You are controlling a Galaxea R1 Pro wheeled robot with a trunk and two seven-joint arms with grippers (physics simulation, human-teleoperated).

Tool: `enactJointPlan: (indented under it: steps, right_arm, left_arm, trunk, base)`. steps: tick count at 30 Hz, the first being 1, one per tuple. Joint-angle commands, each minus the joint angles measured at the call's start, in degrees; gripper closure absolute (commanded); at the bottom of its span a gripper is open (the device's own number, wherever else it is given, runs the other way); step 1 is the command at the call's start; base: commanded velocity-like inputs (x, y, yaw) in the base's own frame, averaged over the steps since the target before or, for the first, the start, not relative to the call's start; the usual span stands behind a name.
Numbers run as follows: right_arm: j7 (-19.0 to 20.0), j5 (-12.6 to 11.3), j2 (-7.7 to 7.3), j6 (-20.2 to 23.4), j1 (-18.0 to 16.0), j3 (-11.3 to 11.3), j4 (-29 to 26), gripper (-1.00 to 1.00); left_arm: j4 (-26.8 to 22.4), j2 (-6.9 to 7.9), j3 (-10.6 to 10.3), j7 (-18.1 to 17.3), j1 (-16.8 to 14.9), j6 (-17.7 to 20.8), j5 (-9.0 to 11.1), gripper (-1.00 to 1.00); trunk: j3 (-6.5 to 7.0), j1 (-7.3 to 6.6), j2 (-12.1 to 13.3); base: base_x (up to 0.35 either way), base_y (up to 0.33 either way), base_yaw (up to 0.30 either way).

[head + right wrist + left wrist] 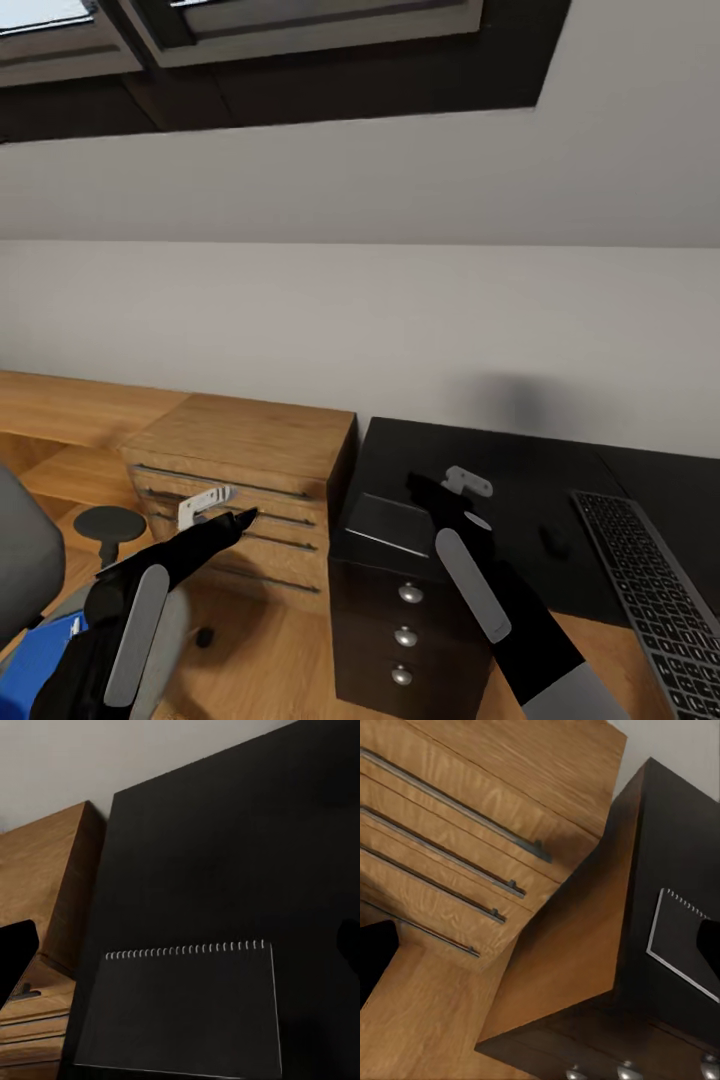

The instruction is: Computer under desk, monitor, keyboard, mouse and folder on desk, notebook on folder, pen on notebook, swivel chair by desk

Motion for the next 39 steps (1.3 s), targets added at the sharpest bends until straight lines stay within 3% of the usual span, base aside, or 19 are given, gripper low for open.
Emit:
enactJointPlan:
  steps: [1, 9, 24, 25, 29, 30, 32, 33, 34, 35, 37, 39]
  right_arm:
    - [-0.4, -0.2, -0.02, 0.21, -0.05, 0.07, -0.09, -1.0]
    - [-0.4, 0.07, -0.02, 0.21, -0.05, 0.19, 0.49, -1.0]
    - [-0.21, 1.57, -0.23, 0.2, -0.05, 1.59, 1.12, -1.0]
    - [-0.1, 4.97, -0.24, -0.1, -0.06, 1.53, 3.05, -1.0]
    - [0.16, 11.54, -0.02, -0.38, -0.58, 1.44, 9.37, -1.0]
    - [1.41, 14.15, -0.08, -0.9, -5.3, 1.28, 17.61, -1.0]
    - [2.79, 14.78, -0.18, -1.98, -9.72, 1.15, 23.58, -1.0]
    - [7.12, 15.47, -0.28, -6.67, -19.36, 1.03, 39.09, -1.0]
    - [8.42, 15.59, -0.29, -8.26, -21.61, 1.01, 43.28, -1.0]
    - [11.09, 15.77, -0.32, -11.61, -25.75, 0.98, 51.32, -1.0]
    - [14.52, 15.91, -0.45, -15.87, -30.76, 0.96, 60.02, -1.0]
    - [15.98, 15.93, -0.6, -17.59, -33.04, 0.95, 63.3, -1.0]
  left_arm:
    - [-0.09, -0.05, 0.37, 0.22, -0.06, 0.32, 0.5, -1.0]
    - [-0.28, -0.05, 1.84, 0.16, -0.06, 0.3, 0.53, -1.0]
    - [-0.31, -0.18, 2.07, 0.1, -0.06, 0.3, 0.6, -1.0]
    - [-0.3, -0.27, 1.99, 0.06, -0.06, 0.3, 0.61, -1.0]
    - [-0.35, -0.3, 1.9, -0.01, -0.06, 0.3, 0.61, -1.0]
    - [-0.67, -0.31, 1.88, -0.06, -0.06, 0.3, 0.61, -1.0]
    - [-0.85, -0.31, 1.88, -0.07, -0.06, 0.3, 0.61, -1.0]
    - [-1.07, -0.32, 1.88, -0.1, -0.06, 0.3, 0.61, -1.0]
    - [-1.1, -0.32, 1.87, -0.1, -0.06, 0.3, 0.61, -1.0]
    - [-1.14, -0.33, 1.87, -0.11, -0.06, 0.3, 0.61, -1.0]
    - [-1.18, -0.37, 1.77, -0.11, -0.06, 0.3, 0.61, -1.0]
    - [-1.19, -0.38, 1.61, -0.11, -0.06, 0.3, 0.61, -1.0]
  trunk:
    - [-0.07, 0.0, -0.04]
    - [-0.12, 0.0, -0.04]
    - [-0.48, 0.0, -0.04]
    - [-0.48, 0.0, -0.04]
    - [-0.49, 0.0, -0.04]
    - [-0.49, 0.0, -0.04]
    - [-0.49, 0.0, -0.04]
    - [-0.49, 0.0, -0.04]
    - [-0.49, 0.0, -0.04]
    - [-0.49, 0.0, -0.04]
    - [-0.49, 0.0, -0.04]
    - [-0.49, 0.0, -0.04]
  base:
    - [0.001, 0.0, 0.275]
    - [0.0, 0.0, 0.275]
    - [0.0, 0.0, 0.223]
    - [0.0, 0.0, 0.021]
    - [0.0, 0.0, 0.01]
    - [0.0, 0.0, 0.002]
    - [0.0, 0.0, 0.002]
    - [0.0, 0.0, 0.0]
    - [0.0, 0.0, 0.0]
    - [0.0, 0.0, 0.0]
    - [0.0, 0.0, 0.0]
    - [0.0, 0.0, 0.0]
